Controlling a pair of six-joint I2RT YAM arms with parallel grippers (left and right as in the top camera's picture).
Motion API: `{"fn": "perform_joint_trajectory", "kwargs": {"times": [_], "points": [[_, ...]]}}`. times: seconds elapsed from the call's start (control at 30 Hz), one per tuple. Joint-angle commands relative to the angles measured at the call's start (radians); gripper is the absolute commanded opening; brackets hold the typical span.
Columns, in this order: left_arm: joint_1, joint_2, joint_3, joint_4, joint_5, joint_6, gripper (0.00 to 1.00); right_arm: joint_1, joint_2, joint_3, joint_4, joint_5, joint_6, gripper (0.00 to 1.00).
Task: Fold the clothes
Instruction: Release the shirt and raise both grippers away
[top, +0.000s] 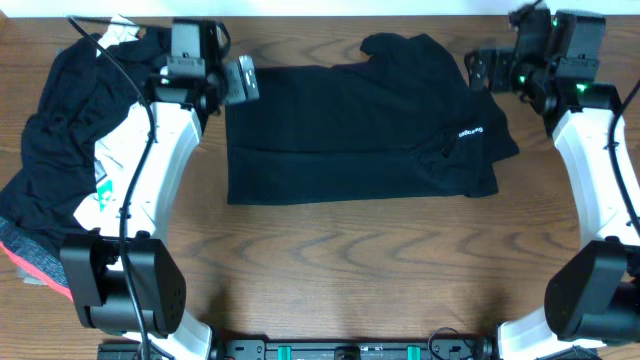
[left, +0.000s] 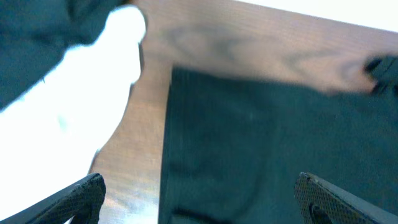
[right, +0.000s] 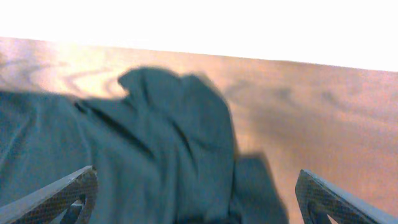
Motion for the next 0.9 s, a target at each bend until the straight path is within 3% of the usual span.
{"fn": "perform_joint_trajectory", "kwargs": {"times": [0.0, 0.17, 0.33, 0.43, 0.6, 0.87], "points": [[0.024, 0.071, 0.074, 0.013, 0.010, 0.046, 0.98, 0.027, 0.075, 0.036, 0.045, 0.011, -0.033, 0.99], [0.030, 0.232, 0.278, -0.019, 0.036, 0.091, 0.98, 0.063, 0.222, 0.179, 0.060, 0.011, -0.051, 0.99], [0.031, 0.418, 0.578, -0.143, 0.035, 0.137, 0.98, 0.093, 0.419, 0.430, -0.024, 0.031, -0.087, 0.99], [0.035, 0.498, 0.666, -0.163, 0.036, 0.137, 0.98, 0.101, 0.512, 0.536, -0.050, 0.030, -0.093, 0.99], [0.039, 0.602, 0.703, -0.142, 0.036, 0.137, 0.98, 0.123, 0.645, 0.667, -0.071, 0.030, -0.093, 0.99], [0.039, 0.700, 0.702, -0.154, 0.036, 0.137, 0.99, 0.163, 0.668, 0.673, -0.059, 0.068, -0.116, 0.99]]}}
